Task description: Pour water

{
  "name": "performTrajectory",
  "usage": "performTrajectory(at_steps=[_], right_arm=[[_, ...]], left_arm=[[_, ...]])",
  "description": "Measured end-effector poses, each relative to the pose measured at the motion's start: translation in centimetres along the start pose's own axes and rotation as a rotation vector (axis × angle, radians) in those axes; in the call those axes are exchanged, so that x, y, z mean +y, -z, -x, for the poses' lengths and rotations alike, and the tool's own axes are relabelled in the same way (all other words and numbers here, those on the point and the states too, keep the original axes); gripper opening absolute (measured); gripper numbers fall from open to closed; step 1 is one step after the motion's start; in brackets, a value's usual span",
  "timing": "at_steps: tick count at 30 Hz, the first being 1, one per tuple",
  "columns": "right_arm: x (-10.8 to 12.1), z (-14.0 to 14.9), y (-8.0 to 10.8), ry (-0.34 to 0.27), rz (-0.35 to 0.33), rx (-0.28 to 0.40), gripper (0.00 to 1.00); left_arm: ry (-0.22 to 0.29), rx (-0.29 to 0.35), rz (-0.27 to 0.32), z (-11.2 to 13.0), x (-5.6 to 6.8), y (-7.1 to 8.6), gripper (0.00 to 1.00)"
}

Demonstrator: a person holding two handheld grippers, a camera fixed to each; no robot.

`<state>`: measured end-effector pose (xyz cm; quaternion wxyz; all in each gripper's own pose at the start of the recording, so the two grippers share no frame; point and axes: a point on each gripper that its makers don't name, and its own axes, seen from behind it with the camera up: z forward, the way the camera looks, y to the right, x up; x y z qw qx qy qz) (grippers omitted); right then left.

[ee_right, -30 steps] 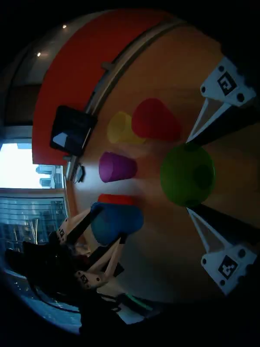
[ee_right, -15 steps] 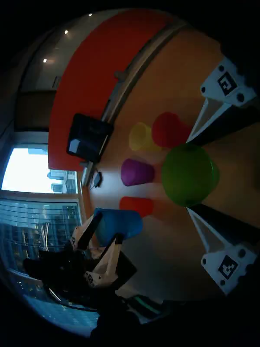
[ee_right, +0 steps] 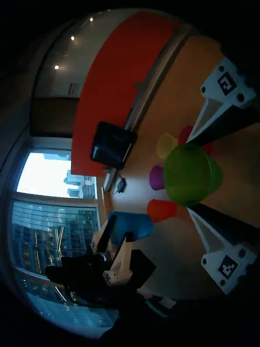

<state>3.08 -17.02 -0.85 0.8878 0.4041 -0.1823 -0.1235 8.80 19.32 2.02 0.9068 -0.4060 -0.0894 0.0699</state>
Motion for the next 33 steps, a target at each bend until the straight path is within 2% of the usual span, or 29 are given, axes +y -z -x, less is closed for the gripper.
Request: performTrajectory(at_steps=[14,33], right_arm=[[-0.2,-3.2,0.9,0.0,0.022,0.102,0.92],[-0.3,-7.7,1.3,-0.008,0.039,0.241,0.92]], left_arm=[[0.013,0.094,-0.028,-3.2,-0.7,0.9,0.89],[-0.012,0.111,-0.049,-4.1,-1.7,1.3,0.89]])
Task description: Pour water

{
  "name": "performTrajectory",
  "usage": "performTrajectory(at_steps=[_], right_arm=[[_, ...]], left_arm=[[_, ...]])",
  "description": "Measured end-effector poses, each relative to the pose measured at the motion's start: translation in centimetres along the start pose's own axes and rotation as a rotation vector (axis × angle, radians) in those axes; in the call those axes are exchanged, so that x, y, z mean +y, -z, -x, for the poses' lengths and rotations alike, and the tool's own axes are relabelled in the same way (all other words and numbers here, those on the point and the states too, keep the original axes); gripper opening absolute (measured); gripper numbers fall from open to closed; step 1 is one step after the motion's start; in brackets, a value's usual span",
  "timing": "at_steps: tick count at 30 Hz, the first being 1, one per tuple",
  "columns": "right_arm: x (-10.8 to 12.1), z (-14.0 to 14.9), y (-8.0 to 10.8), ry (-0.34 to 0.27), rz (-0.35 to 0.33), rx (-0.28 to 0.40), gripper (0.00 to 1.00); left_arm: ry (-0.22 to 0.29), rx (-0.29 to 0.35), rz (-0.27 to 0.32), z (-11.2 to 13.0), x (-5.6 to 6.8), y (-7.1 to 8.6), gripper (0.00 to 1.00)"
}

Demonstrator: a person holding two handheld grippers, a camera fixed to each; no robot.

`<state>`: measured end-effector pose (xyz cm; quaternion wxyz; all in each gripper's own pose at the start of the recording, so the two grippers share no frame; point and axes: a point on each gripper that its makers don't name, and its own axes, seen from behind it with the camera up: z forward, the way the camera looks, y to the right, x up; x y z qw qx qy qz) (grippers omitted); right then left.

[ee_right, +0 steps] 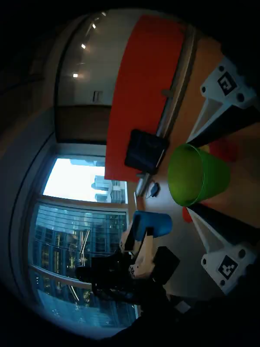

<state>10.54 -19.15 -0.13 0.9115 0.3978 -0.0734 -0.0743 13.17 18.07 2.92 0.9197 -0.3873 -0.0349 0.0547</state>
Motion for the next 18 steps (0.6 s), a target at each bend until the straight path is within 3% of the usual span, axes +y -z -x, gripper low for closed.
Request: performTrajectory(at_steps=[6,18], right_arm=[[-0.1,-1.4,-0.1,-0.012,-0.006,0.037,0.92],[-0.2,-1.8,-0.4,-0.005,-0.009,0.047,0.92]], left_arm=[[-0.011,0.009,-0.009,-0.3,-0.4,0.0,0.89],[-0.04,0.018,-0.024,-0.3,-0.6,0.0,0.89]])
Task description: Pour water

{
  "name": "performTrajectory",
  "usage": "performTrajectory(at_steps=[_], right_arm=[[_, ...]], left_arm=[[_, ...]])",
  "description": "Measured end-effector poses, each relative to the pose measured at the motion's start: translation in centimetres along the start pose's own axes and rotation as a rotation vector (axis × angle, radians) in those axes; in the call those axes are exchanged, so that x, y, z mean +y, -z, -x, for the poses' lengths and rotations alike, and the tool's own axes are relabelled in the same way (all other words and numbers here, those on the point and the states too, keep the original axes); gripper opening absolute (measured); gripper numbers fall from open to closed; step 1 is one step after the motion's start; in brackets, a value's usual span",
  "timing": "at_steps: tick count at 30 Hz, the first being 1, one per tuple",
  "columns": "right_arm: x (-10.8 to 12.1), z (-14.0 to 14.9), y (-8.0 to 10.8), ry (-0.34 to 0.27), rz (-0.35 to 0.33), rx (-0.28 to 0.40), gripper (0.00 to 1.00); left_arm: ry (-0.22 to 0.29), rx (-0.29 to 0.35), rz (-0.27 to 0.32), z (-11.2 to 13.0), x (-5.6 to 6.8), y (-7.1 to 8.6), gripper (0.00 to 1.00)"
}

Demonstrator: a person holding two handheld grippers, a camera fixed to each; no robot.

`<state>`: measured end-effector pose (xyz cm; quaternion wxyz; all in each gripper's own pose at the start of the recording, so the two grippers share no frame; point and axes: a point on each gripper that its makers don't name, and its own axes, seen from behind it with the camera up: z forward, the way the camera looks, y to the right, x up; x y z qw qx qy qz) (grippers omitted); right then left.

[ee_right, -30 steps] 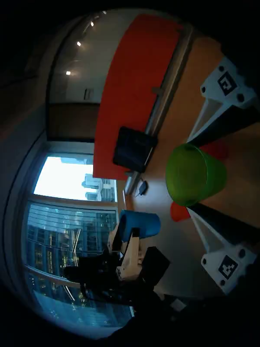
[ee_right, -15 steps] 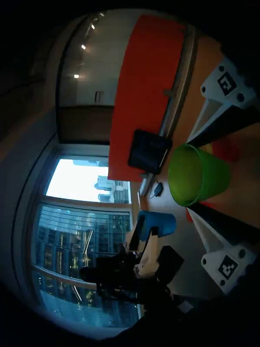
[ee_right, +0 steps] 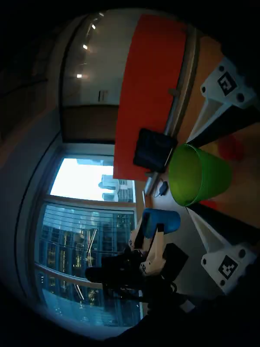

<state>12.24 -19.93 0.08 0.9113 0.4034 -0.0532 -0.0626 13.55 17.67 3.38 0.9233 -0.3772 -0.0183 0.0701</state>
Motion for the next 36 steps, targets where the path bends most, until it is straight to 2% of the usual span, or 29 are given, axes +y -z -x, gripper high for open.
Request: performTrajectory(at_steps=[5,11,21,36], right_arm=[[-0.3,-0.2,-0.1,0.005,-0.005,0.002,0.93],[-0.7,-0.5,-0.2,0.008,-0.018,0.007,0.92],[-2.1,-1.3,-0.7,-0.003,-0.057,0.025,0.92],[-4.1,-1.0,-1.7,0.0,-0.111,0.025,0.92]], left_arm=[[-0.017,0.01,-0.007,-0.4,0.0,0.1,0.89],[-0.066,0.02,-0.027,-1.1,-0.1,0.2,0.89],[-0.13,0.071,-0.059,-3.6,-0.5,1.0,0.89],[-0.27,0.083,-0.095,-5.9,-0.7,0.8,0.89]])
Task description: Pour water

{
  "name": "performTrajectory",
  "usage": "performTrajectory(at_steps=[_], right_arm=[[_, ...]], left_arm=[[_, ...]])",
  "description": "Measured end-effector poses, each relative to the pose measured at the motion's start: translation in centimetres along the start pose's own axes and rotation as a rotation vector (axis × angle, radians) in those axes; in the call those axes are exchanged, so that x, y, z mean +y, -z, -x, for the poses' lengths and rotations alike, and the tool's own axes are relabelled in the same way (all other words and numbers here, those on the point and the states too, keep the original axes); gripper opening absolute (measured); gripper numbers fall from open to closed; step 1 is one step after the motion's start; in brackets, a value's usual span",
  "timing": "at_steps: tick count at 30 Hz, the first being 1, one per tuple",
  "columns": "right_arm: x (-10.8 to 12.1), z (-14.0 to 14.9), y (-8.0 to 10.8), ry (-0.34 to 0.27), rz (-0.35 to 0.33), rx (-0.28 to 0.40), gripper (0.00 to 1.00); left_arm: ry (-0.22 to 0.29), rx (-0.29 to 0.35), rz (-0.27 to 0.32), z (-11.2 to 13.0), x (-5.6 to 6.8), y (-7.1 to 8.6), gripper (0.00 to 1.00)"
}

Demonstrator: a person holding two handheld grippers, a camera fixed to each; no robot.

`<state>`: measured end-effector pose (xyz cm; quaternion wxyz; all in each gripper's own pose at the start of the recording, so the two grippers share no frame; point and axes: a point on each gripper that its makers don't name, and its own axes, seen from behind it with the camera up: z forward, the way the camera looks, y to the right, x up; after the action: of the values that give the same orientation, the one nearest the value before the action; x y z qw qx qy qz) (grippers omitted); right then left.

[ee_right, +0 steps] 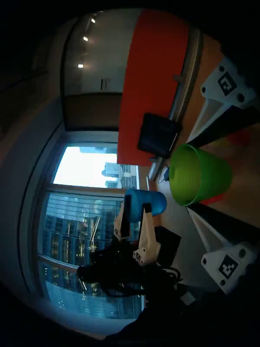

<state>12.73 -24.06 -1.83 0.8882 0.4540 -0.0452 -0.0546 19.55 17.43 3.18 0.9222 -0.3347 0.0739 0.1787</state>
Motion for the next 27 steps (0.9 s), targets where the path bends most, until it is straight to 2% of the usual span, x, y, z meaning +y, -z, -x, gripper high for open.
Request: performTrajectory(at_steps=[10,27], right_arm=[[-1.2,0.7,-0.9,0.0,-0.035,-0.009,0.91],[-3.1,1.8,-2.7,-0.006,-0.087,-0.02,0.91]], left_arm=[[-0.124,-0.01,-0.016,-1.0,-0.8,-0.6,0.89],[-0.33,0.005,-0.024,-4.0,-1.0,-1.0,0.89]])
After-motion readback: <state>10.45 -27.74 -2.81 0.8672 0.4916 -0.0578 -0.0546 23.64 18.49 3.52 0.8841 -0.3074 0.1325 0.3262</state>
